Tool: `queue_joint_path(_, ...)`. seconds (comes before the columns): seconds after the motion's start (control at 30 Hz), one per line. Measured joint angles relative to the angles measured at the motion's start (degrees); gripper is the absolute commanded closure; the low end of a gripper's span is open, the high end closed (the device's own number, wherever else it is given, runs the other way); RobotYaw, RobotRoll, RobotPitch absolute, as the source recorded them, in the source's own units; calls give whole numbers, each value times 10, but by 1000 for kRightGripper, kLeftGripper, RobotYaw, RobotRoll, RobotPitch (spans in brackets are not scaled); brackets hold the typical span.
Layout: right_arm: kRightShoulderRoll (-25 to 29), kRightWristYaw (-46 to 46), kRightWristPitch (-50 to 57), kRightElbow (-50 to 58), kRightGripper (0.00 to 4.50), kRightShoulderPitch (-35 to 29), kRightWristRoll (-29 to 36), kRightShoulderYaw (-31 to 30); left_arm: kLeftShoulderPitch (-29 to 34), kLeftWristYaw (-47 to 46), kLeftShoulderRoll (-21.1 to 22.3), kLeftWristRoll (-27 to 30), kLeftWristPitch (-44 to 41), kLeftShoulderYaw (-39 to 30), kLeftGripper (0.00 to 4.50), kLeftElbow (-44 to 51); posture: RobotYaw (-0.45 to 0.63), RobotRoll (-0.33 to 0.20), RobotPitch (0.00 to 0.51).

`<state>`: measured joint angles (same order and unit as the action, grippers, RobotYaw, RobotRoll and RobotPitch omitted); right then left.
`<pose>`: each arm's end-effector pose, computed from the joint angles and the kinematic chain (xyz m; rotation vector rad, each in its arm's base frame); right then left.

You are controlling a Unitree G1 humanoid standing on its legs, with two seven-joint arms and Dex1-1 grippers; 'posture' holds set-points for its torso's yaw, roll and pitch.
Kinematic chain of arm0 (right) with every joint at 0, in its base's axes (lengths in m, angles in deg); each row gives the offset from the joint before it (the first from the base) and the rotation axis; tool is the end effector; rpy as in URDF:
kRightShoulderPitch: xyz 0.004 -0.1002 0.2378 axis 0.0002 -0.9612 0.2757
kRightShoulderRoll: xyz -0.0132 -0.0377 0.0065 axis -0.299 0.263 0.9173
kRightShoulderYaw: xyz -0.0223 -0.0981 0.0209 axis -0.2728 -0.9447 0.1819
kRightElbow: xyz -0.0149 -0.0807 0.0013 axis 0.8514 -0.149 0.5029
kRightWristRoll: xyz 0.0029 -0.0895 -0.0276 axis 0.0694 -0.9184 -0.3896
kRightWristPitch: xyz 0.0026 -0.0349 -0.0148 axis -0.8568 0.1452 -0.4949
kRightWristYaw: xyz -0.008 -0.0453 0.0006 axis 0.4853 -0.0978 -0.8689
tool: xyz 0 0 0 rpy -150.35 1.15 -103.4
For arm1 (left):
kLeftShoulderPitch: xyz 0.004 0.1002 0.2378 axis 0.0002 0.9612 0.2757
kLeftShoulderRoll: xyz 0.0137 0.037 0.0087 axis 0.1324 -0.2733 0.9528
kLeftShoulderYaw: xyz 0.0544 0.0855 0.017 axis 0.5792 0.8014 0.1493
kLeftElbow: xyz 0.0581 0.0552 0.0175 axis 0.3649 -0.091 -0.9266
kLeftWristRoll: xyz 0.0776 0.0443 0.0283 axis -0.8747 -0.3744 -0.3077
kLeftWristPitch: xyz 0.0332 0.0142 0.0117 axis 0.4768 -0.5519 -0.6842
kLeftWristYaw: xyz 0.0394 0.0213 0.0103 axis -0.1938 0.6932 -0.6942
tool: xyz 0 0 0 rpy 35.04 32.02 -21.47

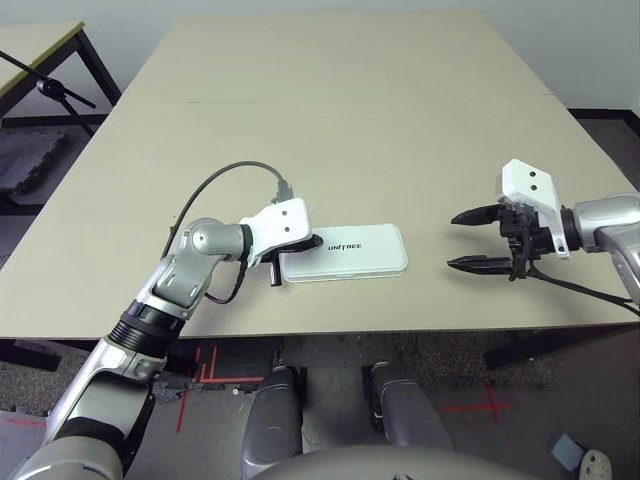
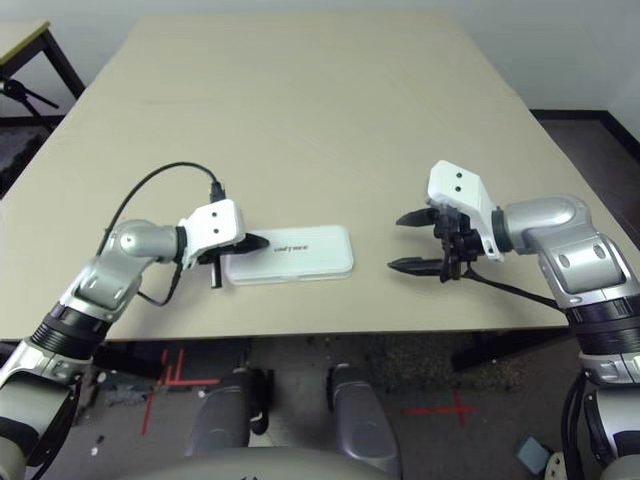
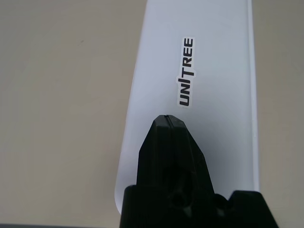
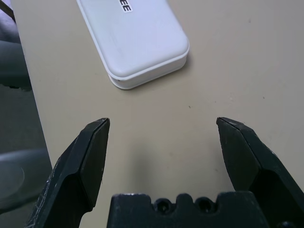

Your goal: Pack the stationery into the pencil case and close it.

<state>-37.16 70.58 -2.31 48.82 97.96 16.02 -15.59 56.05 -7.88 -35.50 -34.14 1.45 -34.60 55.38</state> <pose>0.2577 -0.2760 0.1830 -0.4991 0.4670 1.1547 0.2677 0.1843 0.1333 0.8085 0.1723 -1.2006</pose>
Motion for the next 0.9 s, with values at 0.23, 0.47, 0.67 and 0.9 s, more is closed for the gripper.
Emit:
queue_joint_path(0.23,-15,-15,-31,-23,0,5,-16,0,2,-26,-33,4,2,-15,3893,-16,-94,0,121)
queue_joint_path(0.47,-113,-133,-145,-153,0,73,-34,35,1,-97,-57,47,14,-109,1193,-73,-83,0,133)
queue_joint_path(0.67,-154,-284,-202,-298,0,130,-63,84,-9,-153,-55,87,22,-209,35,-112,-69,0,137)
queue_joint_path(0.9,-177,-434,-267,-425,0,173,-71,139,-82,-287,-42,93,82,-306,35,-264,-67,0,133)
